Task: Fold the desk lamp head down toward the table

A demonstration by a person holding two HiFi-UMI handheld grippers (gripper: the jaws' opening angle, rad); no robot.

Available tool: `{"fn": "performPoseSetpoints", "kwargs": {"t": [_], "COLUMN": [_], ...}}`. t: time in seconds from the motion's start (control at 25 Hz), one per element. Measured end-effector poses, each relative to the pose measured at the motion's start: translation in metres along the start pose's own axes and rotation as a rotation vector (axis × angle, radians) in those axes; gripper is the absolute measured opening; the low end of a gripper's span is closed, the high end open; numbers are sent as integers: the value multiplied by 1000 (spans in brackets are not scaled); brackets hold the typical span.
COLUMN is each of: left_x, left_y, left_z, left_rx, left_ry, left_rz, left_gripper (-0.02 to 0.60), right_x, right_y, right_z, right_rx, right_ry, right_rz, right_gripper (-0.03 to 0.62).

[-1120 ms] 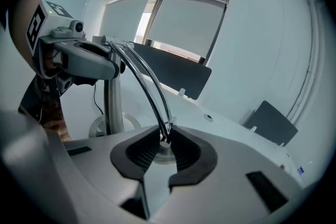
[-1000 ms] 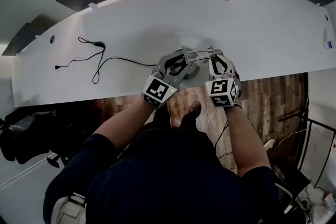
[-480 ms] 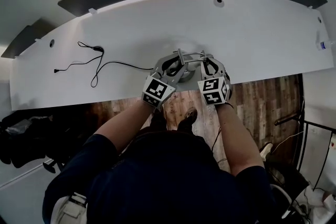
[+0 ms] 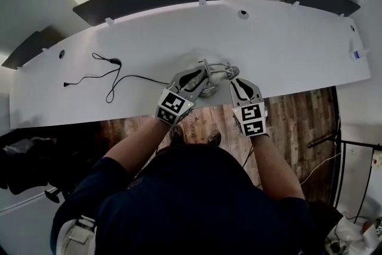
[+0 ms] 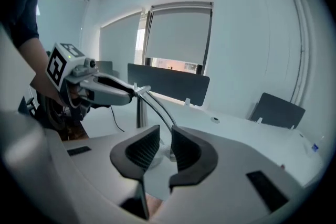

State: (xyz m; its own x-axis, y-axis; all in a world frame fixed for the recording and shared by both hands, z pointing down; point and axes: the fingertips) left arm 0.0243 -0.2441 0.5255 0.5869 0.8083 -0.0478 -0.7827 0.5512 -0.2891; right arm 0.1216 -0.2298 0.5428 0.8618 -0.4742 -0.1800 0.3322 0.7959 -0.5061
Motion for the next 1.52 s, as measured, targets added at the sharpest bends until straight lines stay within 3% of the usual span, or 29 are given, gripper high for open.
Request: {"fn": "performPoseSetpoints", "kwargs": {"t": [0.28,0.4,0.6,0.8,1.52], "left_x": [46,56,80,100,108], "left_y": [56,70,86,94,99], "left_z": [-91,-117,-151,-155,-155], "left_rx": [150,187,242,274,271], "left_ry": [66,89,60,63,34], "left_rz": [117,129,187,217,229], "left_gripper": [115,97,33,6,6], "right_x": [-23,-27,-33,-45,-53], "right_y": [69,92,124,145,152], "right_z": [-78,-101,-130,-143,-142], "right_rx": [194,273,395,485,488], "right_ry": [-230,-281,-320,-303,-257], "right_rz": [-86,-105,-124,-118,-130], "right_gripper": [62,55,28,11,9]}}
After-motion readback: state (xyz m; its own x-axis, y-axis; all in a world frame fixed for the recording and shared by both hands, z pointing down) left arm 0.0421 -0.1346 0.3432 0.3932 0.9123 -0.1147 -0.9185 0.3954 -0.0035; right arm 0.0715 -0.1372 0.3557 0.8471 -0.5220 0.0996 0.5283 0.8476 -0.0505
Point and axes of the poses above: the fingertips, and each gripper's own axes: y backward along the fingers, x to its right, z out of its underside, and after that the axes turned 5 degrees about z, right-handed
